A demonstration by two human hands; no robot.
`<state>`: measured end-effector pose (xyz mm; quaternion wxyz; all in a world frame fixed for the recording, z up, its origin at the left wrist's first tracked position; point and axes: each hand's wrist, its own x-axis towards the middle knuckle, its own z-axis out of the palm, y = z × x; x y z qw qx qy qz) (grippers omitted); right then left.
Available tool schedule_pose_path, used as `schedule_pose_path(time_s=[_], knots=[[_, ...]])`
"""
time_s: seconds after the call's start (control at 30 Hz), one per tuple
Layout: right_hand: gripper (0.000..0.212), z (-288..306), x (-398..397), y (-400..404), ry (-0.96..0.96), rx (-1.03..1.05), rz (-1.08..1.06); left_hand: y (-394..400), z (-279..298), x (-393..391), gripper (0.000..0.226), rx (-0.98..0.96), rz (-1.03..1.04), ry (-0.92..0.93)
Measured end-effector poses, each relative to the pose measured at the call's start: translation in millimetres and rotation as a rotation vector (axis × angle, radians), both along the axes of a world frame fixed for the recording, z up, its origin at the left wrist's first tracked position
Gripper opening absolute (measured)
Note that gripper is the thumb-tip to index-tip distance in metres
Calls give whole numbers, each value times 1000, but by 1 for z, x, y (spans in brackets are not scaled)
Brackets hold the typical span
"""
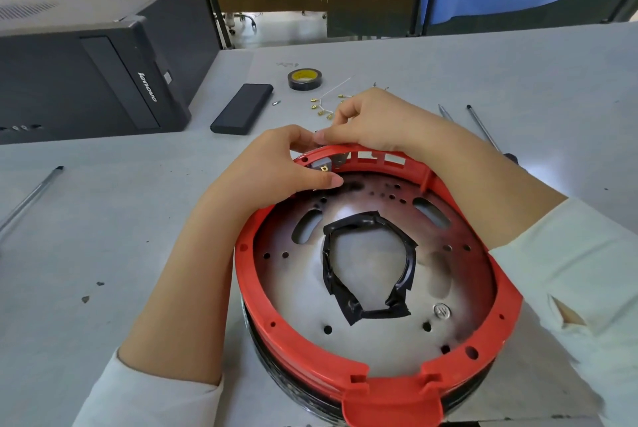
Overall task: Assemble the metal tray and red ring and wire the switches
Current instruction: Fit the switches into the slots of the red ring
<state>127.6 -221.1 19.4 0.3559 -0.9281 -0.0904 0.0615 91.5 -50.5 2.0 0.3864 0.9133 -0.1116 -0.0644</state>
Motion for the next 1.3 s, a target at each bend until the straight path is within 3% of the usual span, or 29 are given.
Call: schedule_pose_path(time_s=[0.23,0.37,0.57,0.9,1.03,1.3], knots=[[32,0,0,-1,-28,3,45,1,-1,2,48,26,-11,-9],[48,2,-1,-2,-22,-32,43,1,-2,3,44,7,-7,10],[32,12,-6,-3,11,-172,77,1,-1,1,44,-65,-44,30],[18,-7,-10,-8,-24,137,-57,0,0,1,47,-85,-36,47],[14,-9,-8,-7,-41,164,-64,0,0,1,47,-83,-35,55],[24,-8,-12,-5,-105,98,-53,0,1,0,42,-82,-52,35]])
